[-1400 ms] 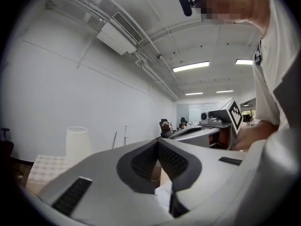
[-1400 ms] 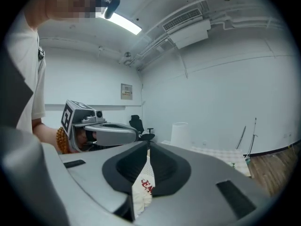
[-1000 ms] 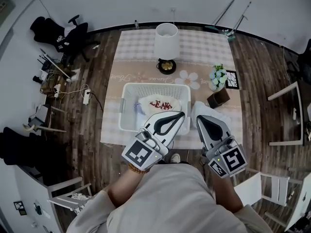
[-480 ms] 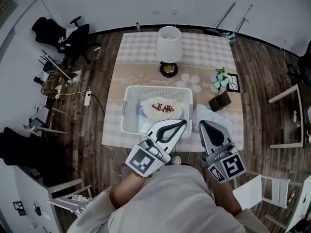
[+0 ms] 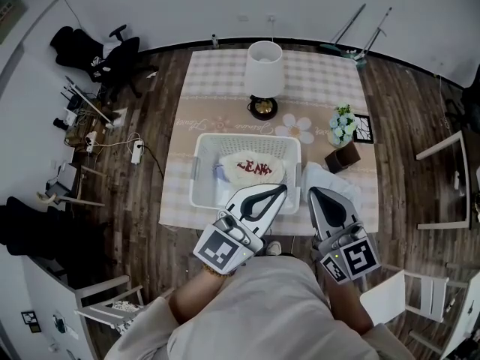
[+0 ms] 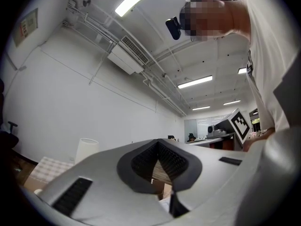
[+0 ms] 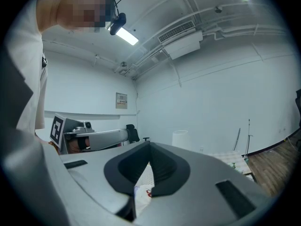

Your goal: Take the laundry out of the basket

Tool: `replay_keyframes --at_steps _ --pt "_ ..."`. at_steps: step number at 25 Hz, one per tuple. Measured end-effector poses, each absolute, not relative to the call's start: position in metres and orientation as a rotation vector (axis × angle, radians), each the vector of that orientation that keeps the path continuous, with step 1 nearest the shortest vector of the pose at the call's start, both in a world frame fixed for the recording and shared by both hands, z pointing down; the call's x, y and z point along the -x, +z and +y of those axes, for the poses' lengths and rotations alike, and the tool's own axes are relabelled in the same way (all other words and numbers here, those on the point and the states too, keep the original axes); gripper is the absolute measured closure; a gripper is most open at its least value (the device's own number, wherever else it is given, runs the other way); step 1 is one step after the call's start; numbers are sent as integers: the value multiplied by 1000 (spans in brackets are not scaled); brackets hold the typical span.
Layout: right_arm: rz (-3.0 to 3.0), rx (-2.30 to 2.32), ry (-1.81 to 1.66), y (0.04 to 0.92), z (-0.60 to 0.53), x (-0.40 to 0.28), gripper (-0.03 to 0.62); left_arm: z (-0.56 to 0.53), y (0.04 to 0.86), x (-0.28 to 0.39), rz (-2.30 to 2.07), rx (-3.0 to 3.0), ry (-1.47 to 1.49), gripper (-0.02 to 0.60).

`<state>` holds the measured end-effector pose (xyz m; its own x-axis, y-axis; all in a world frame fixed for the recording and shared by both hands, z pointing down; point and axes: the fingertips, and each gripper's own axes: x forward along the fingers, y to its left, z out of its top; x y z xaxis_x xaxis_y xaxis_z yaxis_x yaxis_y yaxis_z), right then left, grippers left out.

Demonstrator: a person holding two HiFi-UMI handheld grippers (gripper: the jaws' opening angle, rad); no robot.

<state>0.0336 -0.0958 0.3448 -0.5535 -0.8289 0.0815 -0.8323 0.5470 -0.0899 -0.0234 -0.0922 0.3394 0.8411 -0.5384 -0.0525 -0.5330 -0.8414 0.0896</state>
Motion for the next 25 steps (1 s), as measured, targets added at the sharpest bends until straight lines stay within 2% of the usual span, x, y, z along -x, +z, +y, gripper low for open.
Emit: replay_keyframes --at_steps 18,25 --pt "-2879 -1247 213 353 -108 58 592 -98 344 113 -1164 -2874 -105 566" --pt "-2850 -1218 205 362 -113 64 591 -104 360 122 -1138 -2869 -4 558"
